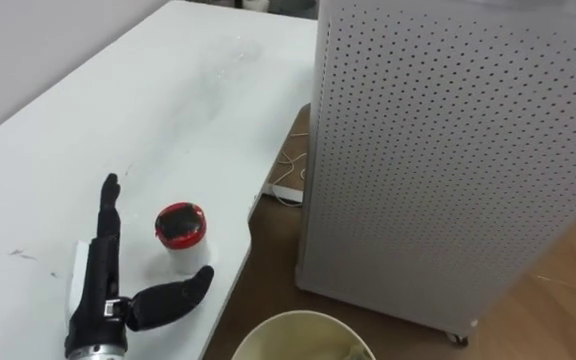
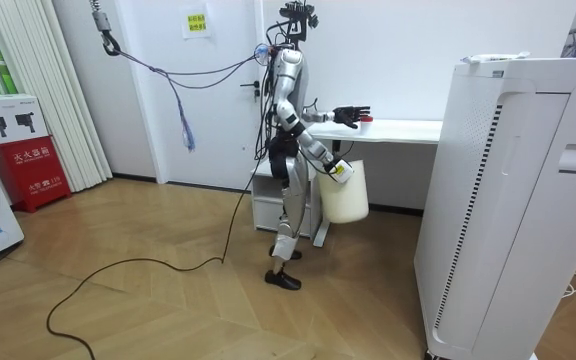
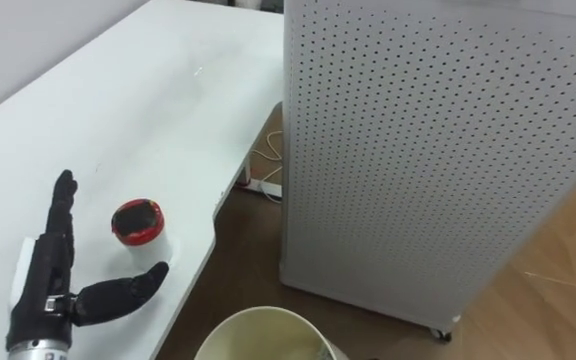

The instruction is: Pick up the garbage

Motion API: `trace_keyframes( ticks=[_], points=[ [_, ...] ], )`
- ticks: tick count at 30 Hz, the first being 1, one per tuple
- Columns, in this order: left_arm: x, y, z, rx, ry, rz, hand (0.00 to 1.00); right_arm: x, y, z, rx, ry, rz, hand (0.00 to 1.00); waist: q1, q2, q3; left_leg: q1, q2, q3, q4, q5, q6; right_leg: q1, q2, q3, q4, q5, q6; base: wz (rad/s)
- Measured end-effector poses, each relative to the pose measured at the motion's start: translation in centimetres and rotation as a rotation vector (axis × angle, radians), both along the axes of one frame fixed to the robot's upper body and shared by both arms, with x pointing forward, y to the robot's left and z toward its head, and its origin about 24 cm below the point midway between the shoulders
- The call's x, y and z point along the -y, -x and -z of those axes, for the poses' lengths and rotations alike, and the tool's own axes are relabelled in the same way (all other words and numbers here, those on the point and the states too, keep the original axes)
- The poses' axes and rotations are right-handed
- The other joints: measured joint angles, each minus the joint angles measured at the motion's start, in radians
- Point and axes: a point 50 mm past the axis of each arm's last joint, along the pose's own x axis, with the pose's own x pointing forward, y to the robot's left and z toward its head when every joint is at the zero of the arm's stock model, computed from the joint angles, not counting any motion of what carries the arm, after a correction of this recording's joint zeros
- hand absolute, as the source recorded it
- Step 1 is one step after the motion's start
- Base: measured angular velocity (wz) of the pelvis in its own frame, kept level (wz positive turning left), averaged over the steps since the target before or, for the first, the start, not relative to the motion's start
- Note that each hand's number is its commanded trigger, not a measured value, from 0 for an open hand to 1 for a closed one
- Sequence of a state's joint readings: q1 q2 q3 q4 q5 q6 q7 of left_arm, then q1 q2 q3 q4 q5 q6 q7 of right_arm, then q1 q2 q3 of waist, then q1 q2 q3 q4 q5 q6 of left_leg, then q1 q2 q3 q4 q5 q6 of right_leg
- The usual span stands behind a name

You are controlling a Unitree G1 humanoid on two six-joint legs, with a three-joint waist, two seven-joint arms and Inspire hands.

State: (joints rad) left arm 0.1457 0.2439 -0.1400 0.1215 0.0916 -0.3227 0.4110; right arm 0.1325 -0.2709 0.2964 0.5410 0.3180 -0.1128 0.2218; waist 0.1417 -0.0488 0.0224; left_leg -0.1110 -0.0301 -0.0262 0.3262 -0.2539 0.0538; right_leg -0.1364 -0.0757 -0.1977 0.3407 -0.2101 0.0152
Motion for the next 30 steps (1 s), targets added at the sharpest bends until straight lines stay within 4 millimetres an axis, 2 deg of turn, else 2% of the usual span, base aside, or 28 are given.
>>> trace_keyframes(
  ticks=[5,20,30],
  points=[
    [0.6,0.1,0.4,-0.036,-0.002,0.050,0.00,-0.6,0.2,0.2,-0.011,-0.012,-0.036,1.00,-0.003,-0.015,-0.0016,-0.002,0.001,-0.002,0.000,0.000,0.000,0.002,0.001,-0.002,-0.005,0.000,0.000,0.00],
    [1.8,0.8,2.0,-0.112,0.043,0.100,0.00,-1.3,0.5,0.4,-0.019,0.014,-0.117,1.00,-0.033,-0.017,-0.0032,0.001,0.001,-0.010,0.010,0.000,0.000,0.023,0.000,-0.025,-0.014,0.005,-0.002,0.03],
    [1.7,0.9,2.2,-0.115,0.058,0.068,0.00,-1.4,0.5,0.4,-0.015,0.024,-0.131,1.00,-0.051,-0.015,-0.0031,0.001,0.001,-0.017,0.010,0.000,0.000,0.024,0.001,-0.025,-0.015,0.009,-0.001,0.00]
  ],
)
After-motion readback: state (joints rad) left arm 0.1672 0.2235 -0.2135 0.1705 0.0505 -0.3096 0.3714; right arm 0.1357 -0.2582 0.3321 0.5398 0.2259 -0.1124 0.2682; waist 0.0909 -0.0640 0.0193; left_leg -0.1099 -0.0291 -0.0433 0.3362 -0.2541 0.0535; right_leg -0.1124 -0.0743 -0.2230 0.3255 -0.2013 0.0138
